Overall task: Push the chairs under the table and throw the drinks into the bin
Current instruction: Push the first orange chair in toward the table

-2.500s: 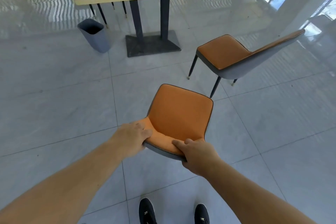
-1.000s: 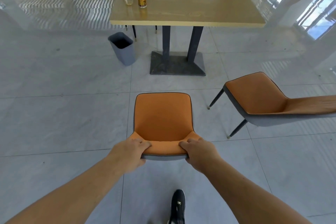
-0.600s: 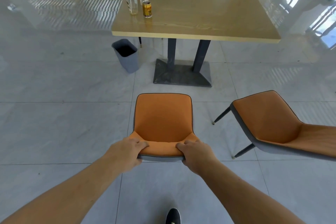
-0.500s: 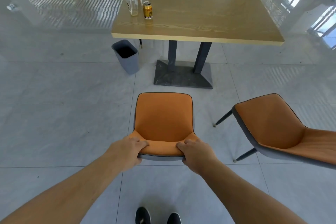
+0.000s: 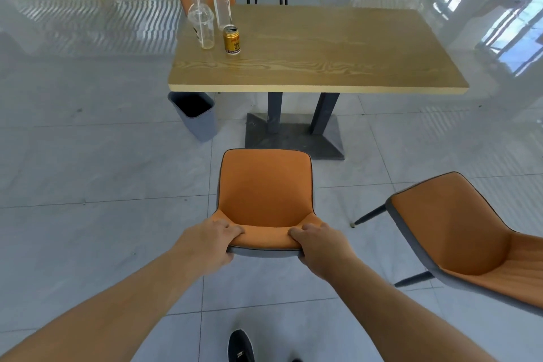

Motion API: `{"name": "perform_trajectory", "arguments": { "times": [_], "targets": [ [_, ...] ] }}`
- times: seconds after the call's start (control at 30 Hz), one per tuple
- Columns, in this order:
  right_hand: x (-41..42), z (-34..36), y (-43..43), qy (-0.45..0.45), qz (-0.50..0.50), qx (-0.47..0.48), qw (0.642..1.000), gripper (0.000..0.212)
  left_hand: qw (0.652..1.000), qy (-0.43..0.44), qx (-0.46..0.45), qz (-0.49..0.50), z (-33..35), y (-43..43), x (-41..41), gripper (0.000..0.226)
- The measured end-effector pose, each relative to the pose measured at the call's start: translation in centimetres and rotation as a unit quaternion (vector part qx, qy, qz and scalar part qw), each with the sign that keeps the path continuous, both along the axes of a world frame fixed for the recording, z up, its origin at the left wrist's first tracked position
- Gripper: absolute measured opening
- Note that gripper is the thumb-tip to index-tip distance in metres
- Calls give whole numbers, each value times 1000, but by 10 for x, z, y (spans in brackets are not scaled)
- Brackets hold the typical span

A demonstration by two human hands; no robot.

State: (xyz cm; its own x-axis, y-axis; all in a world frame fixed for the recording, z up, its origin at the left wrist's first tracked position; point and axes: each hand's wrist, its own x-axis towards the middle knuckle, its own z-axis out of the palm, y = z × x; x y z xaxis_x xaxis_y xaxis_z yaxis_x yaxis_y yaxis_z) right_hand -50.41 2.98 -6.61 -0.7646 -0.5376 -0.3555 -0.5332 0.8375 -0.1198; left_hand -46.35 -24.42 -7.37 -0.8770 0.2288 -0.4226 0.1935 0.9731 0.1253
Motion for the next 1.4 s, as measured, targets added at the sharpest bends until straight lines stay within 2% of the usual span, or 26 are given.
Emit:
{"name": "perform_trajectory", "arguments": {
  "times": [0.67, 0.83, 1.07, 1.13, 1.23, 1.4],
  "targets": [
    [-231, -5, -25, 10, 2, -20, 1000, 17, 996, 42, 8, 74, 3, -16, -215, 49],
    [-247, -2, -47, 8, 21, -31, 999, 18, 996, 11, -8, 93, 8, -41, -242, 52],
    [-222, -7, -52, 3, 13, -28, 1000, 24, 995, 7, 13, 103, -2, -47, -215, 58],
    [-218, -3, -46, 2, -4, -26, 1000, 29, 994, 1, 11, 104, 4, -45, -211, 58],
    [-208, 14, -27, 2, -43, -17, 999, 52, 995, 4, 0, 98, 30, -37, -209, 65],
    [-169, 77, 33, 86, -126, -27, 988, 77, 992, 115, 33, 36, 103, 7, -207, 78]
  ]
}}
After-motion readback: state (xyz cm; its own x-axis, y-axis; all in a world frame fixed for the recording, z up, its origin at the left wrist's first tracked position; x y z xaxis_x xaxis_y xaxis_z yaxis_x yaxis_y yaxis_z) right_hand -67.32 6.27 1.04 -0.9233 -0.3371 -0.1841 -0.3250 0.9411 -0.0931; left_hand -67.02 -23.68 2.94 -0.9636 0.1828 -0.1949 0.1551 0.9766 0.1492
